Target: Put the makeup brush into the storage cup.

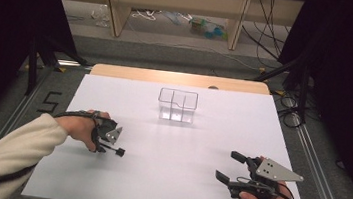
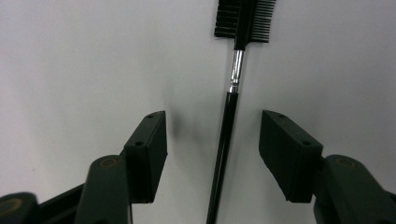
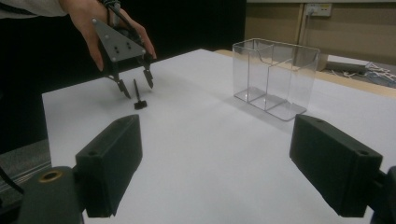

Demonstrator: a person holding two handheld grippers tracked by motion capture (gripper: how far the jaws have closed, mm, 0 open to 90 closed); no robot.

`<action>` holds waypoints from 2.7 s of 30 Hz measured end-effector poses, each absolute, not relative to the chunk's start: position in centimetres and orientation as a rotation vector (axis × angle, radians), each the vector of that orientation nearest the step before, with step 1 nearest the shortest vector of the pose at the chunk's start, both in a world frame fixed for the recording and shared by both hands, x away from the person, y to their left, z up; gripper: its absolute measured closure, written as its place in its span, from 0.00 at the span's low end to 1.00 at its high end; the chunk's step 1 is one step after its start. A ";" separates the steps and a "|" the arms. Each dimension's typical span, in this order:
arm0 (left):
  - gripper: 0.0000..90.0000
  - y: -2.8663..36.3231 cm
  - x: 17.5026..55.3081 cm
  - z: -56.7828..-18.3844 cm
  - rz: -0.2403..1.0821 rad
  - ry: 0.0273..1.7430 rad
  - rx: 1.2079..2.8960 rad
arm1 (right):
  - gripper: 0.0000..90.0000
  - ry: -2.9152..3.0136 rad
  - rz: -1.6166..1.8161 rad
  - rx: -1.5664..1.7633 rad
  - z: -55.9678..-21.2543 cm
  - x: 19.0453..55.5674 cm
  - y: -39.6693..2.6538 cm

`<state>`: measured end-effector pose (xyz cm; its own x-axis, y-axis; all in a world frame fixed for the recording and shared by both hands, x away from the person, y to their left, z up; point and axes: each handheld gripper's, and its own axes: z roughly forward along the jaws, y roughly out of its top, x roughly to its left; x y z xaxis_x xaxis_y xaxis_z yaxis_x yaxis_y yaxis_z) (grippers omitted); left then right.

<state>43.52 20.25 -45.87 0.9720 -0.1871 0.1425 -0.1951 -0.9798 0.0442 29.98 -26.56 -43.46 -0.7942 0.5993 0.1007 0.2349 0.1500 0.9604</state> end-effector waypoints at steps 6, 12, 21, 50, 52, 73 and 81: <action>0.53 20.0 43.4 -46.0 0.185 -0.308 3.063 | 0.20 2.128 1.687 0.806 -43.5 30.0 -26.6; 0.62 20.0 43.3 -46.0 0.136 -0.292 3.064 | 0.20 2.130 1.688 0.805 -43.5 30.0 -26.6; 0.77 19.9 43.2 -46.0 0.090 -0.307 3.079 | 0.20 2.128 1.708 0.803 -43.6 30.1 -26.4; 0.95 20.0 42.5 -46.2 0.040 -0.227 3.054 | 0.20 2.141 1.686 0.809 -43.6 30.0 -26.5; 0.95 20.0 42.5 -46.0 0.059 -0.233 3.044 | 0.20 2.139 1.694 0.806 -43.6 30.1 -26.5; 0.96 20.1 41.9 -42.6 0.189 -0.148 2.918 | 0.20 2.119 1.674 0.775 -43.6 30.2 -26.6; 0.96 20.2 41.6 -42.0 0.205 -0.115 2.878 | 0.20 2.138 1.678 0.813 -43.6 30.0 -26.5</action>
<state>41.56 20.24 -41.97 0.9869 -0.0604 0.1495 -0.0962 -0.9647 0.2453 30.05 -26.53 -43.59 -0.7936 0.5992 0.1055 0.2449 0.1558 0.9569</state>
